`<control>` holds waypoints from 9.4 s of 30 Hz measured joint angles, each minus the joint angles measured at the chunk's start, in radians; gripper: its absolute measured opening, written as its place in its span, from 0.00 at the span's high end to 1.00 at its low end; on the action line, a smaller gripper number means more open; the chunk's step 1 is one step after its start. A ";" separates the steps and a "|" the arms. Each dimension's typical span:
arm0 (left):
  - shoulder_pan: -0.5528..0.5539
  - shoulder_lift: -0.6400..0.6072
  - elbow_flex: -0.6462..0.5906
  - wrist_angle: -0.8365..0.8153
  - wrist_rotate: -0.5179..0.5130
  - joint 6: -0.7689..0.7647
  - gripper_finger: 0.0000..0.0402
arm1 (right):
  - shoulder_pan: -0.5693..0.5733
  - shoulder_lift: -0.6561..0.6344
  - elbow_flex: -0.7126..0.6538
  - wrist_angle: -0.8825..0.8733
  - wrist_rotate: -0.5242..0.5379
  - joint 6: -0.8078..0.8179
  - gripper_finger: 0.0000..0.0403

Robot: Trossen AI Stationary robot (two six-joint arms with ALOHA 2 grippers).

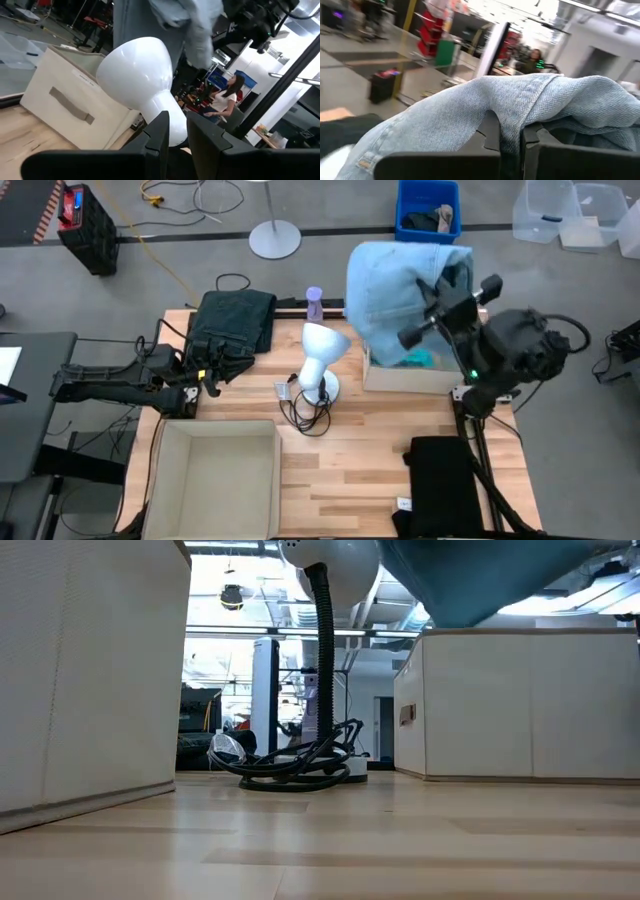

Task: Sort clothes
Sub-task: Put the light blue pants into the top laundry organizer, then put the dark blue pants into the bottom laundry organizer

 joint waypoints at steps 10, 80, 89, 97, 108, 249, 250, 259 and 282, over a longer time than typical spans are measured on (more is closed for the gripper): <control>0.000 0.000 0.000 0.000 -0.044 0.035 0.85 | -0.156 -0.001 0.000 -0.377 -0.004 0.330 0.97; 0.336 0.229 0.389 -0.351 0.063 0.055 0.85 | -0.688 -0.182 -0.409 -0.936 -0.784 1.314 0.53; 0.336 0.230 0.389 -0.349 0.065 0.053 0.85 | -0.620 -0.291 -0.407 -0.866 -0.787 1.369 0.71; 0.358 0.252 0.389 -0.348 0.062 0.041 0.85 | -0.640 -0.254 -0.407 -0.713 -0.835 1.164 0.70; 0.390 0.348 0.389 -0.358 0.065 -0.039 0.85 | -0.746 -0.089 -0.472 -0.674 -0.952 1.109 0.97; 1.102 1.578 1.187 -1.227 0.127 0.624 0.33 | -0.280 -0.355 -0.470 -0.420 -0.967 1.017 0.84; 1.102 1.577 1.176 -1.215 0.125 0.624 0.33 | -0.280 -0.355 -0.470 -0.420 -0.967 1.018 0.84; 1.102 1.576 1.100 -1.147 0.127 0.646 0.33 | -0.300 -0.355 -0.470 -0.420 -0.968 1.025 0.84; 1.131 1.569 1.085 -1.148 0.194 0.646 0.82 | -0.308 -0.355 -0.470 -0.421 -0.968 1.025 0.84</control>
